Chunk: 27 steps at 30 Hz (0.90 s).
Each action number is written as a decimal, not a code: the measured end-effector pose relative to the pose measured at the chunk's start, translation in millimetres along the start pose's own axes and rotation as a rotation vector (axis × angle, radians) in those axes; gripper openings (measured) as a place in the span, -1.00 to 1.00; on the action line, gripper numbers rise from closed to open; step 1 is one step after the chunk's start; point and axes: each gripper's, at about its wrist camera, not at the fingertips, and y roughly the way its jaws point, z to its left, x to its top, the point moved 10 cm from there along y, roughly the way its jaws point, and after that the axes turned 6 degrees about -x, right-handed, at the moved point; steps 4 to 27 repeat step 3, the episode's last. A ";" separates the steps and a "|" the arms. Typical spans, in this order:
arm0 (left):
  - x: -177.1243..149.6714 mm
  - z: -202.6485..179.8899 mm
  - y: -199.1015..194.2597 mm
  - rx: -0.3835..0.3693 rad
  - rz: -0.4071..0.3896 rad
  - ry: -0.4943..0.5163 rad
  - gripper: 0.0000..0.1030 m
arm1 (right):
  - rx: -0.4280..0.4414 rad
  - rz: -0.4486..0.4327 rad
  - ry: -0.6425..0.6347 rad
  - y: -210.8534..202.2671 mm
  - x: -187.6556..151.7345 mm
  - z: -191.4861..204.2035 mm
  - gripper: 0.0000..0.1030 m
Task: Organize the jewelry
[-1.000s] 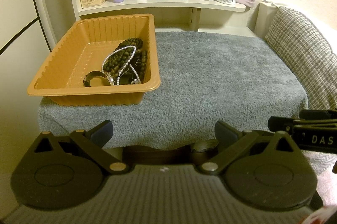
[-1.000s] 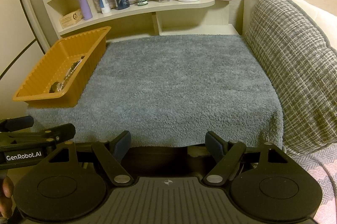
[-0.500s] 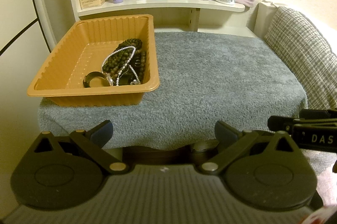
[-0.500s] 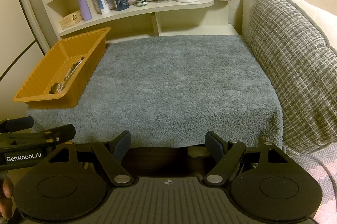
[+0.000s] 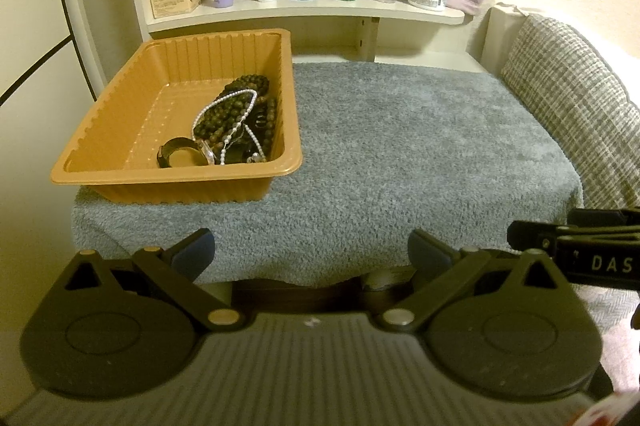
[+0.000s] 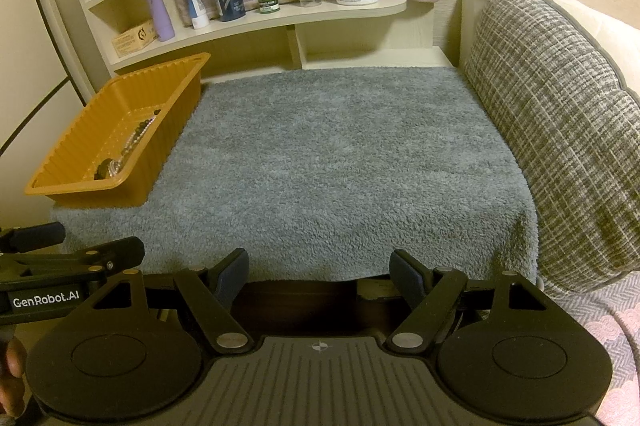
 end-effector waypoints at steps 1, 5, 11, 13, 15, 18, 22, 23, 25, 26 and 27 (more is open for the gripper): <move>0.0 0.1 -0.5 -0.001 -0.003 0.002 0.98 | -0.002 0.000 0.002 -0.2 0.1 0.8 0.50; 0.4 -0.5 -0.4 -0.007 -0.004 0.002 0.98 | -0.002 0.000 0.003 -0.5 0.4 0.9 0.50; 0.4 -0.5 -0.4 -0.007 -0.004 0.002 0.98 | -0.002 0.000 0.003 -0.5 0.4 0.9 0.50; 0.4 -0.5 -0.4 -0.007 -0.004 0.002 0.98 | -0.002 0.000 0.003 -0.5 0.4 0.9 0.50; 0.4 -0.5 -0.4 -0.007 -0.004 0.002 0.98 | -0.002 0.000 0.003 -0.5 0.4 0.9 0.50; 0.4 -0.5 -0.4 -0.007 -0.004 0.002 0.98 | -0.002 0.000 0.003 -0.5 0.4 0.9 0.50; 0.4 -0.5 -0.4 -0.007 -0.004 0.002 0.98 | -0.002 0.000 0.003 -0.5 0.4 0.9 0.50; 0.4 -0.5 -0.4 -0.007 -0.004 0.002 0.98 | -0.002 0.000 0.003 -0.5 0.4 0.9 0.50; 0.4 -0.5 -0.4 -0.007 -0.004 0.002 0.98 | -0.002 0.000 0.003 -0.5 0.4 0.9 0.50; 0.4 -0.5 -0.4 -0.007 -0.004 0.002 0.98 | -0.002 0.000 0.003 -0.5 0.4 0.9 0.50; 0.4 -0.5 -0.4 -0.007 -0.004 0.002 0.98 | -0.002 0.000 0.003 -0.5 0.4 0.9 0.50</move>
